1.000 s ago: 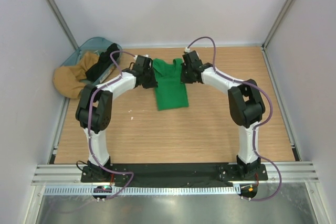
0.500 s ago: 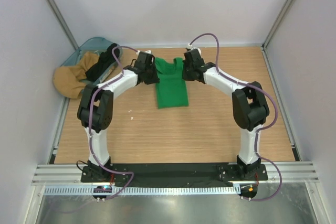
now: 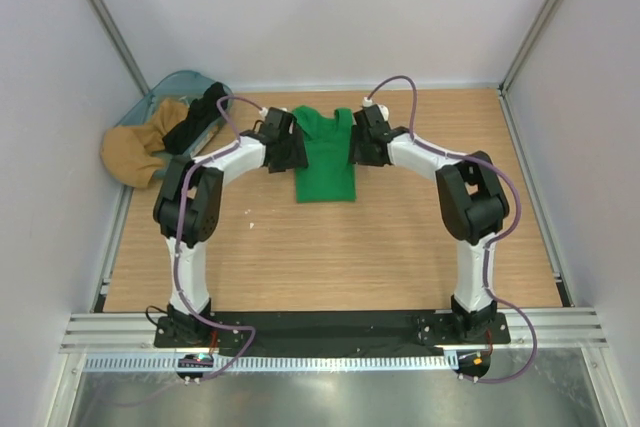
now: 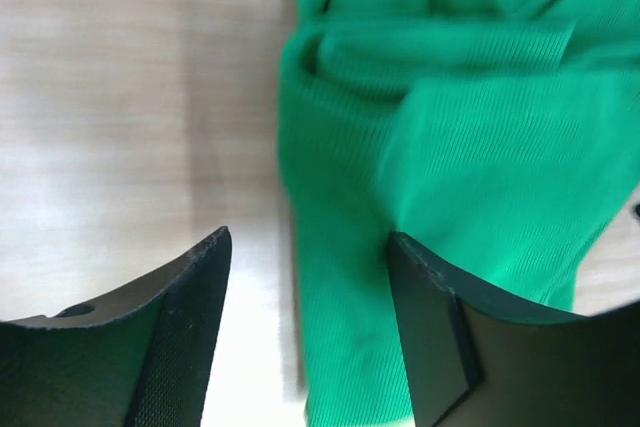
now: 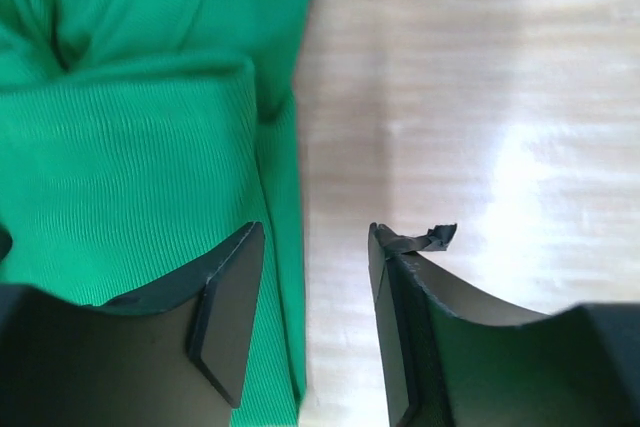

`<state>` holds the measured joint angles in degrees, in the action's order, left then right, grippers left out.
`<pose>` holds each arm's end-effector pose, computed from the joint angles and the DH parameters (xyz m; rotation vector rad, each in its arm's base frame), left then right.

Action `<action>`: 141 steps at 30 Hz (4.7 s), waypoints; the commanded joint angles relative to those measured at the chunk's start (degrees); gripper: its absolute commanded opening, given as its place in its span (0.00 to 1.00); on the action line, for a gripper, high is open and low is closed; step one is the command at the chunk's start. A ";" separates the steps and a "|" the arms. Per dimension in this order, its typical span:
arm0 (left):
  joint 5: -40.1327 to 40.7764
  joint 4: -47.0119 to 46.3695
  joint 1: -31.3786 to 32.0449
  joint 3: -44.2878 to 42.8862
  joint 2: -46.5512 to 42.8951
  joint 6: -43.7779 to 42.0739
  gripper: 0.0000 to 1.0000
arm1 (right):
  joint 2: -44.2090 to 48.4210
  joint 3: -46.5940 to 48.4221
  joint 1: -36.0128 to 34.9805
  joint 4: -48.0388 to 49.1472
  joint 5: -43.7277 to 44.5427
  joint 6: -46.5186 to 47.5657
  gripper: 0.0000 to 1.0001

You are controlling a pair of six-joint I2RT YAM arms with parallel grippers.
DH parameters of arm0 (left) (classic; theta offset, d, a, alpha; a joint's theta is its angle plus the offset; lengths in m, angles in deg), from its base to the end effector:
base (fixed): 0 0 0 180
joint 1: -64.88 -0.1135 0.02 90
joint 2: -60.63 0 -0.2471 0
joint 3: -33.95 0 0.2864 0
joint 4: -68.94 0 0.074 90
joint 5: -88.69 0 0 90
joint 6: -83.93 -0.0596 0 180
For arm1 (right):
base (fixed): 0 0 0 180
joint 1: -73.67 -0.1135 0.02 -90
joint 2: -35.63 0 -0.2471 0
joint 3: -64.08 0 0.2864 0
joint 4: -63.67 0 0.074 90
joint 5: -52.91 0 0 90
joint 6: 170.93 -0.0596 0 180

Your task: Fold and stack the tank tops

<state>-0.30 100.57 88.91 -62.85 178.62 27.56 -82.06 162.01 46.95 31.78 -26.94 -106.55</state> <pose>0.4422 -0.1960 0.1217 -0.2198 2.5275 -0.3919 0.4394 0.2094 0.1314 0.0524 2.4608 0.1812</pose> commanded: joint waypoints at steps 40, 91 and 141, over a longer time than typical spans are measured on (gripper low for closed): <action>0.81 -9.43 10.50 29.67 -19.62 8.20 0.00 | 19.67 -29.84 -2.90 1.78 -10.43 -7.33 0.01; 15.24 -15.38 36.53 42.34 -35.30 23.41 0.07 | 22.25 -40.84 -9.84 40.86 -42.75 -15.59 0.01; 11.29 2.44 37.05 45.07 -37.14 28.34 0.07 | 0.53 -0.77 -0.79 7.49 -34.06 -0.83 0.17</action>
<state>8.93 94.60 125.65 -15.99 143.04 58.03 -84.35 158.63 46.01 43.02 -64.75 -110.10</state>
